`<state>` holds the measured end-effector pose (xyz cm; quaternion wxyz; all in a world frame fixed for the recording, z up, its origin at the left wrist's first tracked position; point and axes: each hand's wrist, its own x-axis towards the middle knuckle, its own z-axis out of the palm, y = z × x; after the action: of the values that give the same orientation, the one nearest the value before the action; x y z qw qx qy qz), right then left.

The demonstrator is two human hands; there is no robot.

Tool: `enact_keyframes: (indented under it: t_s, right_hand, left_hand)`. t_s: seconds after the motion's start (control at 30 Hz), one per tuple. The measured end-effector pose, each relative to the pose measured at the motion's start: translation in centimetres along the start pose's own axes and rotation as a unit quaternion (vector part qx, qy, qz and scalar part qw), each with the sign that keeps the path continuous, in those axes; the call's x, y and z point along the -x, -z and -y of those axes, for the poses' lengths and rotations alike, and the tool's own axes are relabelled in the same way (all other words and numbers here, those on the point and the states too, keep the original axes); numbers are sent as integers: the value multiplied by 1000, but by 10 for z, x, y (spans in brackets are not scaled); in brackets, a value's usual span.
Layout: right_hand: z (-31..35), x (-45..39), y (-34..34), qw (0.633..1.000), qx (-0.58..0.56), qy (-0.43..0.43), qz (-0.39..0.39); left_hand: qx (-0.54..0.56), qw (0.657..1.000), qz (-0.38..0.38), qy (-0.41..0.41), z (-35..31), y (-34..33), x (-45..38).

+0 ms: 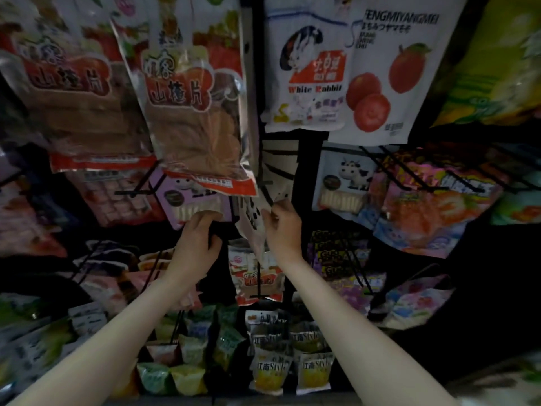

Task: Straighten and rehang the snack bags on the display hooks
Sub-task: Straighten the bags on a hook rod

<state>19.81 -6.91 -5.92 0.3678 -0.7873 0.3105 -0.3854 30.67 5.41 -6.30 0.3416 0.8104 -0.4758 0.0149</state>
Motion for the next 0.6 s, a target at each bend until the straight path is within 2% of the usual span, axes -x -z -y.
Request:
enact_keyframes:
  t_s: [0.13, 0.3, 0.4, 0.5, 0.6]
  right_hand:
    - [-14, -7, 11, 999, -29, -23, -7]
    - [-32, -24, 26, 996, -49, -46, -65]
    - [-36, -29, 29, 996, -42, -27, -69]
    - [-38, -34, 31, 996, -36, -39, -72]
    - [-21, -37, 38, 992, -34, -46, -113]
  left_hand:
    - [8, 1000, 0, -7, -10, -2, -5]
    - [8, 1000, 6, 0, -16, -11, -5]
    - [5, 1000, 3, 16, -18, -14, -4]
    - [13, 1000, -17, 21, -17, -11, -2]
    - [33, 997, -66, 32, -18, 2, 2]
